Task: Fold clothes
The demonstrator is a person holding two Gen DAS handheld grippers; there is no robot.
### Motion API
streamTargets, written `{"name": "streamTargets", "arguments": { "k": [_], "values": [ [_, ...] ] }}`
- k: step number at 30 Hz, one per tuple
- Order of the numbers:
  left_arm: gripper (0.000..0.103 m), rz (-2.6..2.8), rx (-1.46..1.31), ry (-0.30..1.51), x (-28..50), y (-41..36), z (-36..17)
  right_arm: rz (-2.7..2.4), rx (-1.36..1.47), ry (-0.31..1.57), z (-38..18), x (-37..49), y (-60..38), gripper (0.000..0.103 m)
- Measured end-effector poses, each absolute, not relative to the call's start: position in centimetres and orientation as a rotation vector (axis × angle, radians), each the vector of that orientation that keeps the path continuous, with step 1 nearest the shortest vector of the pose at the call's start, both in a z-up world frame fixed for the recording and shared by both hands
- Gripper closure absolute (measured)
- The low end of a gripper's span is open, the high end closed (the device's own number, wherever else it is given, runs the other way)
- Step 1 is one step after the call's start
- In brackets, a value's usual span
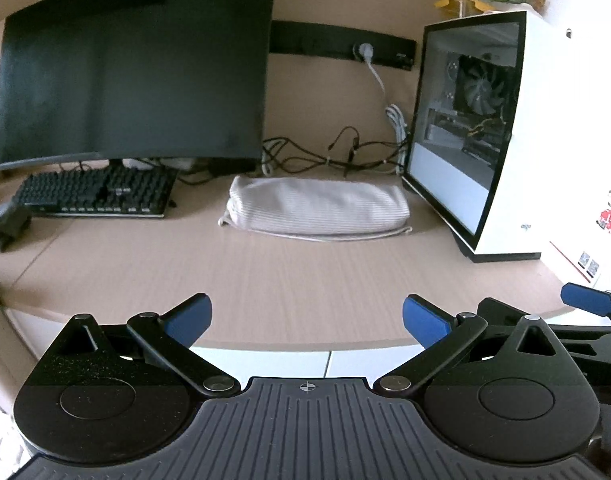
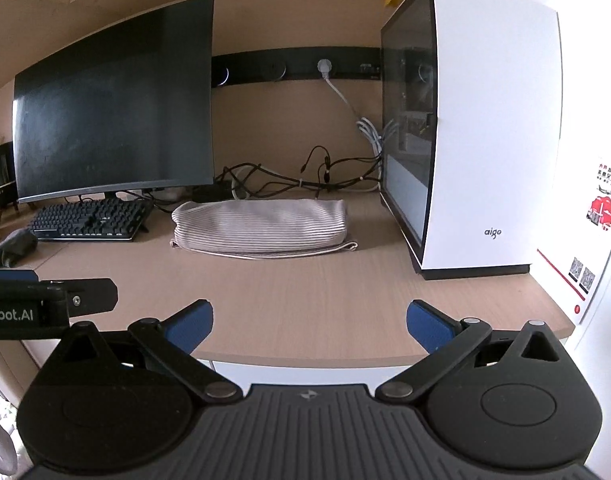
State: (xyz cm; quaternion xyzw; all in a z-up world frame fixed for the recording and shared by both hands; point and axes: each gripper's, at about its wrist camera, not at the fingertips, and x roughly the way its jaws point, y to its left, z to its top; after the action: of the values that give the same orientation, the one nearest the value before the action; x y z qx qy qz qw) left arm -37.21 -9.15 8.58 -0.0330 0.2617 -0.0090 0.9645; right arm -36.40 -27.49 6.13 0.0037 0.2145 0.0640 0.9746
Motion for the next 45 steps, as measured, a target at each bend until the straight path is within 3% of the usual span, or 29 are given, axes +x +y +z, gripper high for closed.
{"name": "streamTargets", "arguments": {
  "k": [18,32,45],
  "values": [
    [0.000,0.044,-0.021,0.611,-35.1,-11.2,8.7,0.177,0.029,0.375,6.5,-36.7,-28.7,0.000],
    [0.000,0.021,-0.075,0.539,-36.0,-11.2,9.0,0.151,0.040,0.345,6.7,-36.9,-29.7,0.000],
    [0.000,0.000,-0.090,0.586,-35.6,-10.9,8.3,0.176,0.083,0.358,6.4,-36.9,-30.1,0.000]
  ]
}}
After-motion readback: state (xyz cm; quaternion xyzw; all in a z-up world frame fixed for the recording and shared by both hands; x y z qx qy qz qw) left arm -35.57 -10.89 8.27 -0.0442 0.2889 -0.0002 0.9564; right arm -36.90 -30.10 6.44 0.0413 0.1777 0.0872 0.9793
